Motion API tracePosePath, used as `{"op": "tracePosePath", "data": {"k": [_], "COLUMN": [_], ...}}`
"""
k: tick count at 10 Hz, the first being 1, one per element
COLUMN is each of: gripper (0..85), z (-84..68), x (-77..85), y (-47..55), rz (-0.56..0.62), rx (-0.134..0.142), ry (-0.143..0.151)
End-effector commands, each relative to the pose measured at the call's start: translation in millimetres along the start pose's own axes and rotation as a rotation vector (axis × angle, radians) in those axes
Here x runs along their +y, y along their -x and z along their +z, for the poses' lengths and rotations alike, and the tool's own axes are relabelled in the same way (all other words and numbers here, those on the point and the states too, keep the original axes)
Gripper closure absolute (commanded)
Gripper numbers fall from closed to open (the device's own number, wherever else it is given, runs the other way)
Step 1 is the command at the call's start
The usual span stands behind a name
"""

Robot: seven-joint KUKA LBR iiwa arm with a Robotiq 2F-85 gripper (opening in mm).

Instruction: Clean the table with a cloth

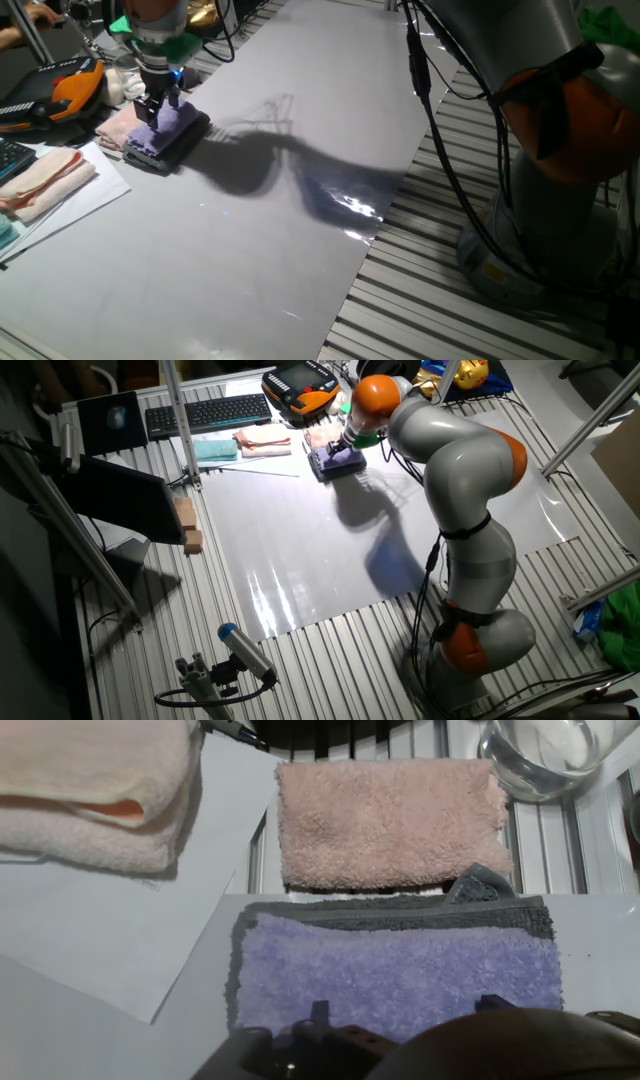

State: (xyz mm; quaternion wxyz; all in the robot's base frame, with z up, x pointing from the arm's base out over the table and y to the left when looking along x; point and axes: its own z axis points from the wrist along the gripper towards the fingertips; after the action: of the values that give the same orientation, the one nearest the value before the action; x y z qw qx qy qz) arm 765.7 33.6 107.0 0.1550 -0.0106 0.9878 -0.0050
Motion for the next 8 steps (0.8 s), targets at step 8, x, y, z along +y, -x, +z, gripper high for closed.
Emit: {"op": "tracePosePath", "data": {"k": [8], "gripper": [0.0], "z": [8.7], "x": [1.5], "y": [-0.4], "rz": [-0.01], "rx": [0.006], "ry": [0.009]}}
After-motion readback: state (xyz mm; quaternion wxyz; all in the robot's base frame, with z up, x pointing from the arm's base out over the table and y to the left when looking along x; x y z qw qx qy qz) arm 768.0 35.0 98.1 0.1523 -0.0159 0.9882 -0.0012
